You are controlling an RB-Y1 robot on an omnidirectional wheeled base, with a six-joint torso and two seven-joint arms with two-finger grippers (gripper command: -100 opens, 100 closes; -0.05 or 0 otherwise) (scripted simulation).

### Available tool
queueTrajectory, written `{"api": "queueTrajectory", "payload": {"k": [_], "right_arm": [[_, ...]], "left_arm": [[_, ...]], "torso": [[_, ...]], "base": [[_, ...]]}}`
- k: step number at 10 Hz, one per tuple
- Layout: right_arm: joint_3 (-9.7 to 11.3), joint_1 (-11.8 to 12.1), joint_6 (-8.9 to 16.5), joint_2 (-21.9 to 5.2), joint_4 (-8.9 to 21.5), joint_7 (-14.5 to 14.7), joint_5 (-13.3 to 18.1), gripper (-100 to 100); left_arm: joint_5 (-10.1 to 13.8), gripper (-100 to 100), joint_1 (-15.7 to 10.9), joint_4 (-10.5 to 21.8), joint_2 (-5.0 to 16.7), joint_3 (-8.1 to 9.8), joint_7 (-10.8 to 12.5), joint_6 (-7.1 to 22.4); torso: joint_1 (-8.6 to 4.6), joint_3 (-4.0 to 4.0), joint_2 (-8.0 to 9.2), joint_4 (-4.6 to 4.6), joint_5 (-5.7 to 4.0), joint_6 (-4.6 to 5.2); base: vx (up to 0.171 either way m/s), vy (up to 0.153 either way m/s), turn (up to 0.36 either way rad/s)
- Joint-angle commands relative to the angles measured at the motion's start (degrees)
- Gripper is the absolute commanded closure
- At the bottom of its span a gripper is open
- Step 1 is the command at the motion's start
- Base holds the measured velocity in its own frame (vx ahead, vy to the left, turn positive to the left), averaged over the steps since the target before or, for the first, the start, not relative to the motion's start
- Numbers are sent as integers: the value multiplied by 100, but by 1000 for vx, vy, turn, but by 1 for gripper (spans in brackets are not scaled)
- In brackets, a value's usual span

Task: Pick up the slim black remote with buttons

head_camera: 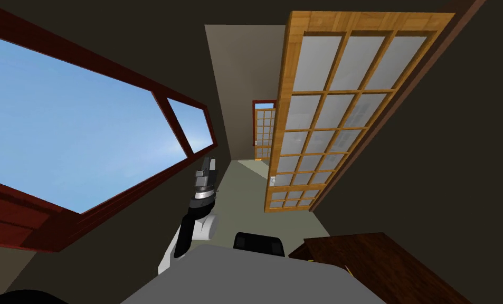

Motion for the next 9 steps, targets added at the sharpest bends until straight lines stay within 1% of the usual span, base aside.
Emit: {"api": "queueTrajectory", "payload": {"k": [1,2,3,4,5,6,7,8,9], "right_arm": [[-38,21,-25,-27,-16,286,4,100],[-38,21,-25,-27,-16,421,4,100],[-38,21,-25,-27,-16,487,4,100],[-113,61,-57,-96,-84,700,15,100],[-113,61,-57,-96,-84,866,15,100],[-113,61,-57,-96,-84,999,15,100],[-113,61,-57,-96,-84,1016,15,100],[-188,102,-89,-165,-153,1223,26,100],[-188,102,-89,-165,-153,1362,26,100]], "left_arm": [[0,0,0,0,0,0,0,0],[0,0,0,0,0,0,0,0],[0,0,-2,0,0,-1,0,0],[0,0,-3,0,0,-1,0,0],[0,0,-1,0,0,0,0,0],[0,0,0,0,0,0,0,0],[0,0,-3,0,0,-1,0,0],[0,0,-4,1,0,-1,0,1],[0,0,-1,0,0,0,0,0]], "torso": [[0,0,0,0,0,0],[4,-6,-8,-3,0,-2],[-1,7,14,3,2,-14],[-8,22,41,9,1,-16],[0,10,19,2,0,-2],[3,1,8,-4,1,0],[2,10,19,5,2,-20],[-5,21,37,10,3,-25],[-7,5,8,1,1,-11]], "base": [[199,14,-403],[96,8,-110],[12,-9,41],[129,14,-329],[175,17,-510],[92,22,-112],[25,5,89],[157,-5,-292],[198,17,-465]]}}
